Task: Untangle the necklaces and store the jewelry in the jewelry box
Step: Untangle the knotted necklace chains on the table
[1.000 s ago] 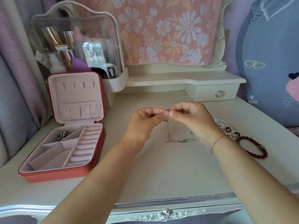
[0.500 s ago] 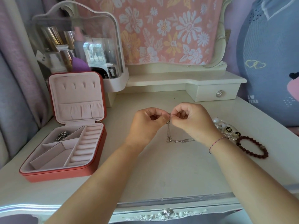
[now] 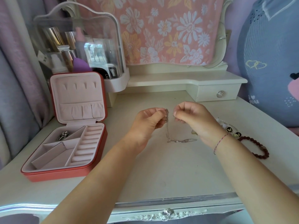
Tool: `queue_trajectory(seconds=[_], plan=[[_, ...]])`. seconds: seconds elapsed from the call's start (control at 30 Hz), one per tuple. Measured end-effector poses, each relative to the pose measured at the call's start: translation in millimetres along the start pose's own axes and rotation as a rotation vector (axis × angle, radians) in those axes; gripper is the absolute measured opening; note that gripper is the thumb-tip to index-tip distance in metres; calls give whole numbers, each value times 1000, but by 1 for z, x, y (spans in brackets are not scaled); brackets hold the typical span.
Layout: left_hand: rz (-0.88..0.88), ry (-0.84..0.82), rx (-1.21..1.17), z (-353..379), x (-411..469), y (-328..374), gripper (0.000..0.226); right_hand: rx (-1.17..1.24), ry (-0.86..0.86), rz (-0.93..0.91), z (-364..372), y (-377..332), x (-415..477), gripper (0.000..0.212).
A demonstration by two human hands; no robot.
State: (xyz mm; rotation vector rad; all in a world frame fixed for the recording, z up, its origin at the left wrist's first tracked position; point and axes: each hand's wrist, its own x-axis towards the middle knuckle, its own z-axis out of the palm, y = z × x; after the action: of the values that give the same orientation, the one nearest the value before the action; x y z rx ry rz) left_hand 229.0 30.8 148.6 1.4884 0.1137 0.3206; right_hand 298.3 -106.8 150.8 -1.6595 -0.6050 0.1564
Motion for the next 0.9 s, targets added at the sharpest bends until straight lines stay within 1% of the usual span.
queue_trajectory(seconds=[0.1,0.2,0.33,0.43,0.6,0.73,0.83,0.9], plan=[[0,-57,26,-1,-1,0,23,87,-101,58,0,2,0,15],[-5,-67,36,-2,-1,0,18,122,-160,59,-1,3,-1,17],[9,-93,79,-2,-2,0,17,88,-172,47,-1,3,-2,16],[2,-103,105,-3,-1,-1,17,79,-147,68,-2,4,-1,12],[-35,-83,44,-3,1,-3,23,63,-106,68,-6,3,0,12],[-86,-127,-88,-2,0,-2,20,218,-122,101,-8,3,1,7],[-107,-179,-78,-1,-1,-1,21,322,-181,128,-7,2,1,10],[-129,-185,-77,-2,-1,-1,22,395,-187,147,-6,2,1,13]])
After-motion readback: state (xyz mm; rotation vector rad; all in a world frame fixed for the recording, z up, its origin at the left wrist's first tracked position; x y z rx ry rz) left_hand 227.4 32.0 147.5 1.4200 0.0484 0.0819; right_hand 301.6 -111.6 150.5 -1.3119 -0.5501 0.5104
